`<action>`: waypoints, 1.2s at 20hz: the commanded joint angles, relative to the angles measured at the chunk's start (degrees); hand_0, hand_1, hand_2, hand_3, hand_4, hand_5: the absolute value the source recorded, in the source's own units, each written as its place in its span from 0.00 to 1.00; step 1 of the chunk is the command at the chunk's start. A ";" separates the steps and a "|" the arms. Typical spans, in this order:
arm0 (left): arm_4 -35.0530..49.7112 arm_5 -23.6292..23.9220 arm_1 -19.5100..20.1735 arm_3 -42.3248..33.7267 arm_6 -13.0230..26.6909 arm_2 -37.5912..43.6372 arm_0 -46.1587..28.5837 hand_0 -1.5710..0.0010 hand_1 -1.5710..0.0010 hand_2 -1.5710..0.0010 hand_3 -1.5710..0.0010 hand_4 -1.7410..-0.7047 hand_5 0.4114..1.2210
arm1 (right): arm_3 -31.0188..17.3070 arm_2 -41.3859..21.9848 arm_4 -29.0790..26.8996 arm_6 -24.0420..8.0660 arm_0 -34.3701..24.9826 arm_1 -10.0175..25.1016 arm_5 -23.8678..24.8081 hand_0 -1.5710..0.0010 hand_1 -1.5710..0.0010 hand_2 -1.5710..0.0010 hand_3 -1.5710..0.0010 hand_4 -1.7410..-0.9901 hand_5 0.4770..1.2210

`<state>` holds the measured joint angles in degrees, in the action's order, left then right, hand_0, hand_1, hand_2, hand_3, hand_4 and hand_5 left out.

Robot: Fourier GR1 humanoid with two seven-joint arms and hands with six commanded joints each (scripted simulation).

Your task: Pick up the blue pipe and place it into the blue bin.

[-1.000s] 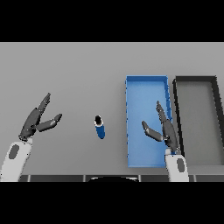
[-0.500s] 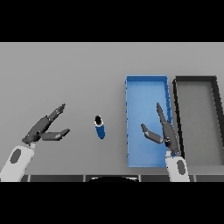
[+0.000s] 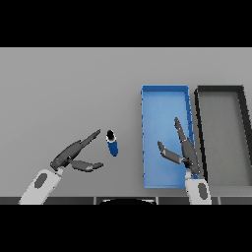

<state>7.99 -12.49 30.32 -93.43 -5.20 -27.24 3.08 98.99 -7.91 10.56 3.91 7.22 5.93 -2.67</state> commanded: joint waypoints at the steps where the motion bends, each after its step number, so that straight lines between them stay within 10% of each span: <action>1: -0.48 0.16 -1.07 1.03 0.14 -0.46 0.52 1.00 1.00 1.00 1.00 0.53 0.06 | -0.26 -0.06 0.01 -1.38 -0.87 -0.35 0.16 1.00 1.00 1.00 1.00 0.68 0.19; 12: -5.01 0.65 -12.53 13.63 1.02 -4.42 8.86 1.00 1.00 1.00 1.00 0.59 0.06 | 0.26 0.78 -0.35 -1.44 -0.07 0.11 0.36 1.00 1.00 1.00 1.00 0.72 0.17; 18: -2.03 0.12 -17.92 18.31 -3.14 -3.10 10.74 1.00 0.97 0.93 0.97 0.46 0.21 | 0.62 0.93 0.07 -1.36 0.36 0.39 0.68 1.00 1.00 1.00 1.00 0.73 0.17; 20: -1.77 0.97 -19.13 18.55 -2.60 -2.96 10.82 0.94 0.83 0.77 0.86 0.41 0.30 | 1.04 0.57 -0.40 -1.91 0.54 0.02 0.23 1.00 1.00 1.00 1.00 0.72 0.17; 24: -1.94 1.11 -20.63 18.20 -2.18 -3.73 10.28 0.43 0.36 0.34 0.36 0.21 0.71 | 1.31 1.03 -1.33 -2.05 0.76 0.45 -0.38 1.00 1.00 1.00 1.00 0.73 0.17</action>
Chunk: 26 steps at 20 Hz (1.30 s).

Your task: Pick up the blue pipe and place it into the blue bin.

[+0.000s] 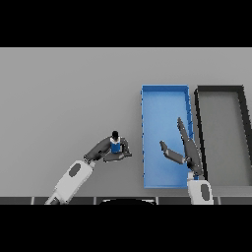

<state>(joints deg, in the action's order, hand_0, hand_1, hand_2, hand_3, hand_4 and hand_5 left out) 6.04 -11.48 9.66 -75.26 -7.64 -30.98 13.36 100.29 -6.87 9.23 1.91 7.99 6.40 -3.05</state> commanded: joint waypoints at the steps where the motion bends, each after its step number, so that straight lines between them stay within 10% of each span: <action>1: 0.01 -0.53 0.23 -0.86 0.07 -0.62 -0.66 0.35 0.29 0.27 0.30 0.17 0.77 | -0.36 -0.12 0.17 -0.03 0.17 -0.26 0.16 1.00 1.00 1.00 1.00 0.73 0.17; 9: -0.31 3.31 -0.73 -4.34 -4.25 -0.85 -0.24 0.06 0.05 0.05 0.09 0.03 0.96 | -1.43 0.10 0.86 0.47 -1.18 -0.24 0.77 1.00 1.00 1.00 1.00 0.74 0.17; 26: 0.92 2.47 -0.29 -13.99 4.78 -2.30 2.27 0.00 0.00 0.00 0.05 0.00 1.00 | 0.93 0.18 2.73 2.46 2.21 -0.79 3.30 1.00 1.00 1.00 1.00 0.75 0.17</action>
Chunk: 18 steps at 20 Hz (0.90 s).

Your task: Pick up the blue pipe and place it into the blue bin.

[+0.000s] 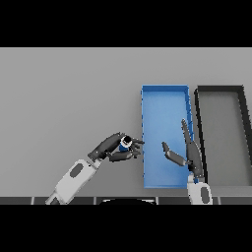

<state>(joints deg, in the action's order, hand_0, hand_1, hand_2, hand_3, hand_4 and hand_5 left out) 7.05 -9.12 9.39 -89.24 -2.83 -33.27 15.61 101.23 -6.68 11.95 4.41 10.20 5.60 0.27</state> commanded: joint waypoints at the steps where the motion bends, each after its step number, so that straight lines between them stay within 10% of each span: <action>1: -0.32 0.48 -0.35 -0.70 -0.01 -0.40 -0.37 0.00 0.00 0.00 0.05 0.00 1.00 | 1.15 -0.54 0.41 -0.30 0.91 -0.45 0.30 1.00 1.00 1.00 1.00 0.75 0.17; 6: -0.94 0.52 -0.91 -0.15 0.56 -0.62 0.03 0.00 0.00 0.00 0.05 0.00 1.00 | 9.16 0.36 -15.41 1.30 0.10 3.81 -12.00 1.00 1.00 1.00 1.00 0.68 0.13; 12: -1.56 0.13 -0.57 -0.59 0.39 -0.59 0.56 0.00 0.00 0.00 0.05 0.00 1.00 | 17.62 -3.77 -25.95 -14.42 -9.46 12.22 -20.35 1.00 1.00 1.00 1.00 0.57 0.03; 18: -1.23 -0.39 -0.45 -0.88 1.15 -0.21 0.83 0.00 0.00 0.00 0.05 0.00 1.00 | 15.87 -9.64 -25.39 -21.38 -20.68 12.62 -24.28 1.00 1.00 1.00 1.00 0.60 0.06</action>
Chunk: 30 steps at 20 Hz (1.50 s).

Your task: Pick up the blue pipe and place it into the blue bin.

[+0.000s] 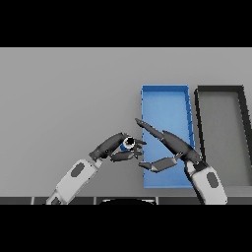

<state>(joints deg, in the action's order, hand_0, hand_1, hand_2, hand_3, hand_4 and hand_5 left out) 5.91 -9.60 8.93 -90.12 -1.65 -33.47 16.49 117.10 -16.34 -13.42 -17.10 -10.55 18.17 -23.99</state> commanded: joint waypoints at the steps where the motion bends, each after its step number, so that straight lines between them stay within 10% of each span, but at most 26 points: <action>1: 0.03 -0.10 -0.07 -0.09 -0.24 -0.07 -0.10 0.00 0.00 0.00 0.05 0.00 1.00 | -0.72 -0.83 -0.49 -0.84 -1.18 -0.42 -0.70 1.00 1.00 1.00 1.00 0.62 0.07; 12: 0.59 -2.61 0.13 0.14 -1.12 0.03 -0.39 0.00 0.00 0.00 0.06 0.00 1.00 | -11.08 -6.19 0.55 -4.53 -14.79 -8.79 -3.38 0.97 0.95 0.93 0.97 0.66 0.04; 15: -4.04 -3.66 3.04 0.29 4.78 -1.72 1.32 0.37 0.44 0.46 0.48 0.18 1.00 | -14.21 -7.07 0.81 -6.13 -18.14 -10.41 -4.78 0.66 0.66 0.66 0.72 0.51 0.04; 17: -4.74 -3.38 2.11 0.24 4.85 -0.94 1.06 0.51 0.55 0.56 0.63 0.20 1.00 | -15.53 -7.38 -0.08 -4.67 -19.52 -11.12 -5.82 0.43 0.44 0.42 0.51 0.34 0.10; 20: -3.77 -2.86 0.48 0.34 2.38 0.03 -0.41 0.26 0.28 0.33 0.32 0.10 1.00 | -15.79 -7.84 -4.77 -6.55 -19.58 -12.28 -5.99 0.22 0.23 0.22 0.31 0.29 0.34; 23: -2.31 -3.60 -1.83 0.27 2.36 1.48 -1.55 0.13 0.14 0.20 0.16 0.05 1.00 | -15.88 -8.06 -5.40 0.14 -17.84 -11.63 -5.51 0.11 0.12 0.11 0.16 0.39 0.66; 29: -1.82 -5.06 -2.01 0.28 2.12 3.31 -2.05 0.03 0.04 0.12 0.04 0.01 1.00 | -15.67 -10.49 -3.64 4.39 -19.19 -8.34 -3.18 0.03 0.03 0.03 0.04 0.35 0.91; 30: -2.56 -4.97 -1.76 0.27 0.92 3.44 -1.83 0.09 0.14 0.22 0.15 0.09 1.00 | -15.42 -10.97 -4.54 5.12 -18.82 -8.36 -2.16 0.02 0.02 0.02 0.03 0.35 0.93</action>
<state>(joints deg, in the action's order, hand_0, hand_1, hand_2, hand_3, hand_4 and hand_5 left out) 3.36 -14.67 7.21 -89.84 -0.93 -30.05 14.62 101.71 -27.26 -18.19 -11.36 -29.39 9.81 -26.13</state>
